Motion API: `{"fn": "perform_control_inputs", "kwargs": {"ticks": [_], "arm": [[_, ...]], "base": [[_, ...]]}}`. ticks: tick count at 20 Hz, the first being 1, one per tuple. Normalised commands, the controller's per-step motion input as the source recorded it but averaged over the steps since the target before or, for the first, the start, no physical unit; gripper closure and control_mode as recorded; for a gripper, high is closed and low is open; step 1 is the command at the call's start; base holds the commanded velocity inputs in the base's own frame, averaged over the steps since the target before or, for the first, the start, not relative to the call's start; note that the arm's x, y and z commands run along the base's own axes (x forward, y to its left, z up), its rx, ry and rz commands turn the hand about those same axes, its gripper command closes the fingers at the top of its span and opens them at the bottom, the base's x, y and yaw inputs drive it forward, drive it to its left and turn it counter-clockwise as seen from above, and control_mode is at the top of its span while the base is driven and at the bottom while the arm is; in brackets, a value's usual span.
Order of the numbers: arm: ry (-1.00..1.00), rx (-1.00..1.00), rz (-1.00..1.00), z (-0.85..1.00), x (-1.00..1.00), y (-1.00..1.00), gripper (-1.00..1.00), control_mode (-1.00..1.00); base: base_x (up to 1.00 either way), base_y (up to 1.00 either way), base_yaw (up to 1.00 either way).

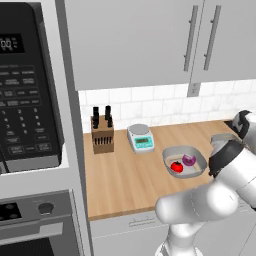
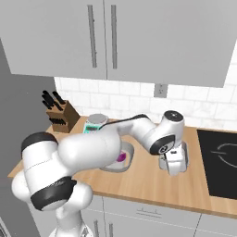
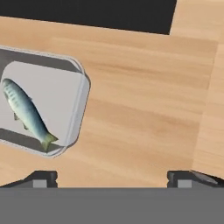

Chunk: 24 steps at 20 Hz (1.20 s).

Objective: Take the meat container that has the fish and place it on the second highest rack of the freezer. Then take the vegetable container that has the onion and tomato and place it on the highest rack of the freezer.

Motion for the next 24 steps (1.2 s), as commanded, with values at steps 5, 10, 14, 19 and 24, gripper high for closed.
{"fn": "perform_control_inputs", "kwargs": {"ticks": [5,10,14,19,24], "arm": [[0.24,0.05,-0.07,-0.19,0.0,-0.02,-1.0,-1.0],[0.07,0.17,0.0,0.0,0.01,0.0,-1.0,-1.0],[0.0,0.12,0.0,-0.08,0.01,0.0,-1.0,-1.0],[-0.03,0.02,0.0,-0.13,0.05,0.0,-1.0,-1.0],[-0.02,-0.02,-0.01,-0.13,0.21,0.0,-1.0,-1.0]], "base": [[0.0,0.0,0.0],[0.0,0.0,0.0],[0.0,0.0,0.0],[0.0,0.0,0.0],[0.0,0.0,0.0]]}}
